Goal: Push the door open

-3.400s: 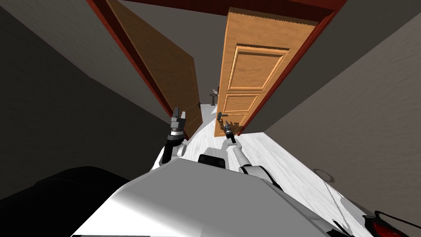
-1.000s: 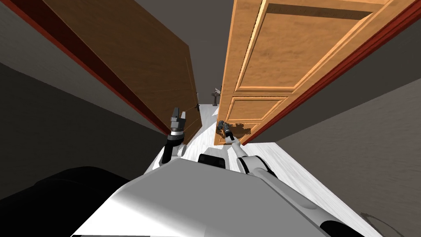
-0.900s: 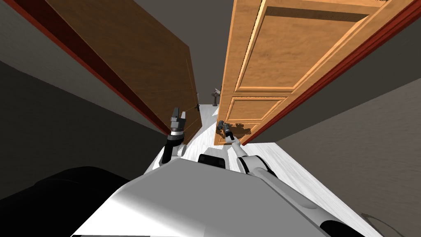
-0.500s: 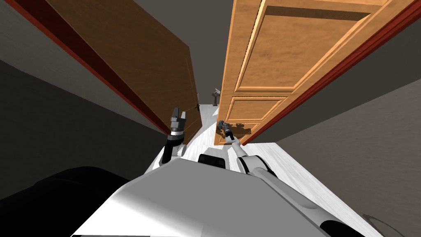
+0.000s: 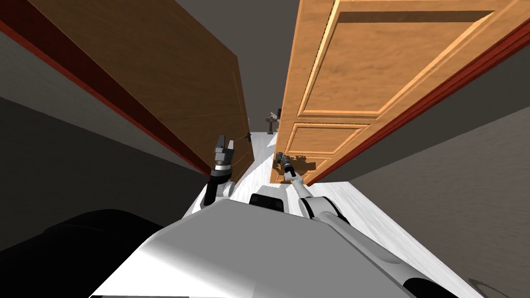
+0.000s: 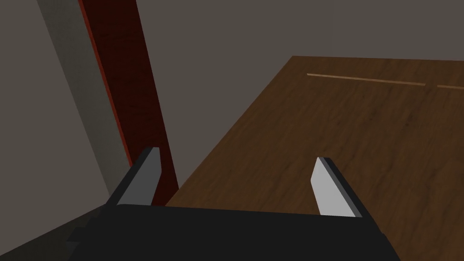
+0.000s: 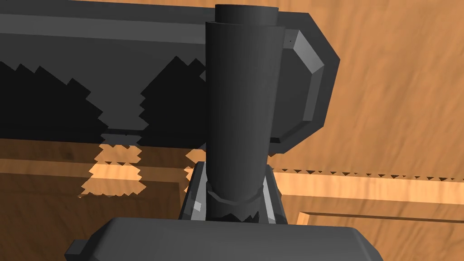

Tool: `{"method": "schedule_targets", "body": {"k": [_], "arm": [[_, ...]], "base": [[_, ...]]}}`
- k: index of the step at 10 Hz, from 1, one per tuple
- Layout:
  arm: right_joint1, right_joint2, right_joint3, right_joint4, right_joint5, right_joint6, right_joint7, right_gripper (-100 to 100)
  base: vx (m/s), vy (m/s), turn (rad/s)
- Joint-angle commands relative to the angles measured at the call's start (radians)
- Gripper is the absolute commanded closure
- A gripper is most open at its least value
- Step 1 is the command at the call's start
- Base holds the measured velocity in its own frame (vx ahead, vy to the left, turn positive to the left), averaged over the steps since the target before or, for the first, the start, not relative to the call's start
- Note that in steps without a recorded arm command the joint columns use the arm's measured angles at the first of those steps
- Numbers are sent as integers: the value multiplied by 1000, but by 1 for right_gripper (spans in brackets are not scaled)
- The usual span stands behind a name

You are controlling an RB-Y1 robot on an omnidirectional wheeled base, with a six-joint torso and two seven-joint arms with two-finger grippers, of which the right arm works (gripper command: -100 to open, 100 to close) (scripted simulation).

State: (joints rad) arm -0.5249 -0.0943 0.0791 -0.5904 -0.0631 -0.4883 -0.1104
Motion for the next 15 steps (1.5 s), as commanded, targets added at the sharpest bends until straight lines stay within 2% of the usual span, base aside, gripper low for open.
{"method": "schedule_targets", "body": {"k": [1, 11, 12, 13, 14, 15], "arm": [[-10, -11, -21, 6, -6, -5, 7, 100], [1, -52, -150, 23, -45, -8, 68, 100], [1, -52, -150, 36, -45, -8, 68, 100], [1, -52, -150, 79, -45, -8, 68, 100], [-7, -52, -150, 94, -45, -8, 68, 100], [1, -52, -150, 57, -45, -8, 68, 100]], "base": [[149, 78, -31], [181, 148, -90], [110, 96, -52], [47, 11, 5], [11, -19, 29], [-26, -14, 14]]}}
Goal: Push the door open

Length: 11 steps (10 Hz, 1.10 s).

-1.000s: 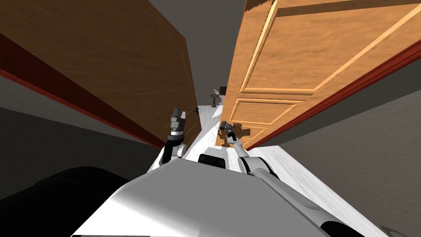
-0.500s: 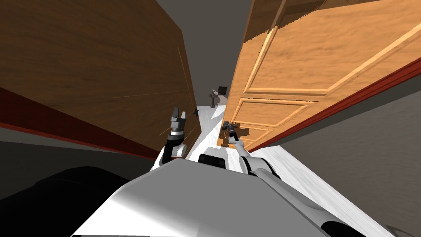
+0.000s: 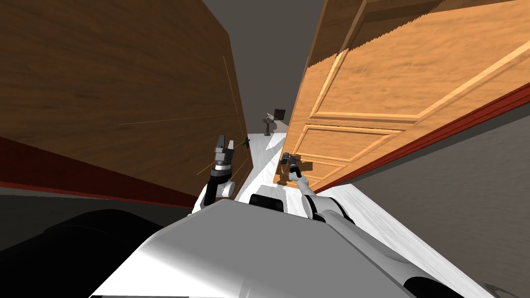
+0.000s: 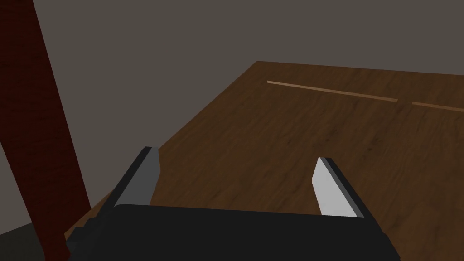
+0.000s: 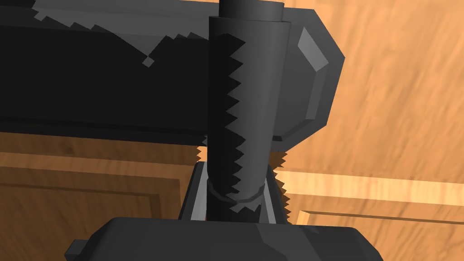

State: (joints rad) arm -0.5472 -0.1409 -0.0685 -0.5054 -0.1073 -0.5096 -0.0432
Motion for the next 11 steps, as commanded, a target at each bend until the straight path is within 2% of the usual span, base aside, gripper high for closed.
{"method": "schedule_targets", "body": {"k": [1, 3, 4, 7, 9, 10, 11], "arm": [[23, -5, -2, -50, 0, 14, 1, 100], [23, -5, -2, -62, 0, 14, 1, 100], [25, -12, -23, -59, -6, 13, 10, 100], [28, -22, -54, -55, -16, 12, 25, 100], [28, -22, -54, -39, -16, 12, 25, 100], [28, -22, -54, -55, -16, 12, 25, 100], [30, -28, -76, -52, -22, 12, 35, 100]], "base": [[-32, -6, 2], [-13, 0, 0], [93, 96, -72], [162, 151, -106], [99, 53, -15], [16, -8, 15], [101, 77, -46]]}}
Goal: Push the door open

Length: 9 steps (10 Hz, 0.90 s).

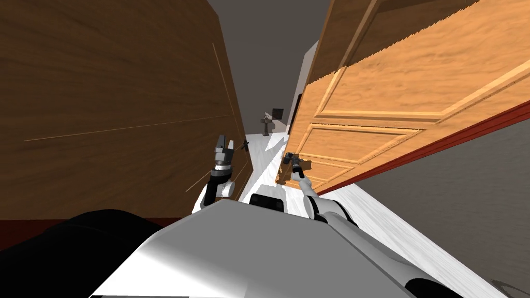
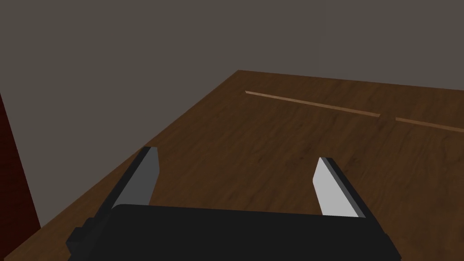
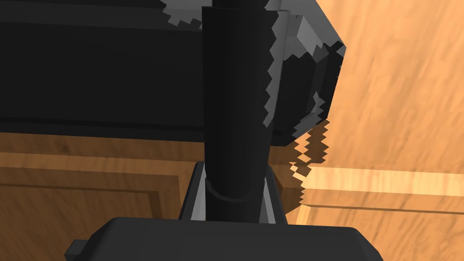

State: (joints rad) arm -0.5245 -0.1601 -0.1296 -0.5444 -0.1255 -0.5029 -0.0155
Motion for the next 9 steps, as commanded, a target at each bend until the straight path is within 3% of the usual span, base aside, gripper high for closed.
{"method": "schedule_targets", "body": {"k": [1, 5, 6, 9], "arm": [[7, -10, -19, -12, -5, 5, 10, 100], [10, -18, -45, -8, -13, 5, 22, 100], [22, -18, -41, -22, -12, 17, 19, 100], [7, -4, -94, -18, -27, 1, 82, 100]], "base": [[141, 149, -101], [158, 111, -61], [78, 34, -27], [182, -21, -74]]}}
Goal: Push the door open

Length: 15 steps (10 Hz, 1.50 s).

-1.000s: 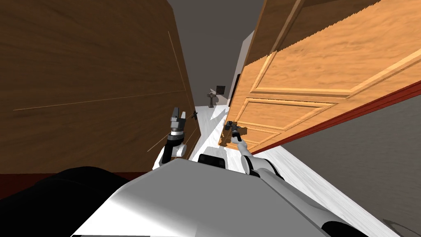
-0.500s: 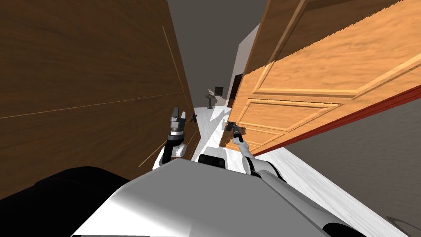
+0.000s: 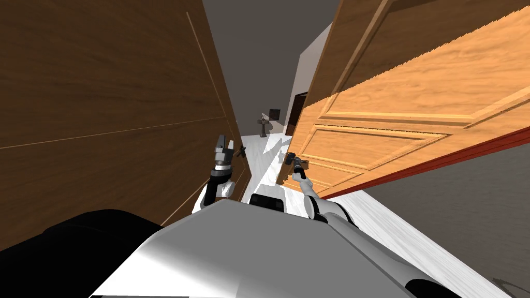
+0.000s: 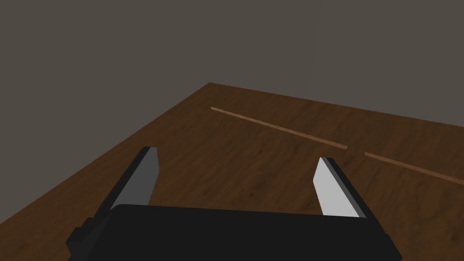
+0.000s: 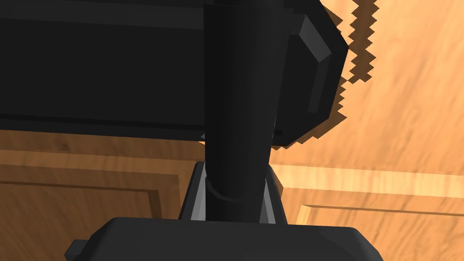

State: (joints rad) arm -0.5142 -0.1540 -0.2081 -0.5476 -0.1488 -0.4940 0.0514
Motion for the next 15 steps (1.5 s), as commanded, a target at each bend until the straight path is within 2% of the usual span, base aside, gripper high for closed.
{"method": "schedule_targets", "body": {"k": [1, 2, 3, 4, 6, 9, 12, 15], "arm": [[-6, -6, -29, -14, -8, -12, 31, 100], [-10, 0, -44, -12, -12, -16, 49, 100], [-10, 0, -44, -12, -12, -16, 49, 100], [-16, 9, -67, -10, -19, -22, 78, 100], [-22, 19, -92, -8, -26, -29, 109, 100], [-26, 27, -110, -7, -31, -34, 130, 100], [-37, 47, -155, -3, -44, -47, 186, 100], [-42, 57, -174, -6, -49, -52, 208, 100]], "base": [[209, -3, -59], [210, 3, -64], [140, 3, -38], [142, -8, -71], [151, 0, -72], [112, -1, -43], [113, -5, -64], [104, 5, -49]]}}
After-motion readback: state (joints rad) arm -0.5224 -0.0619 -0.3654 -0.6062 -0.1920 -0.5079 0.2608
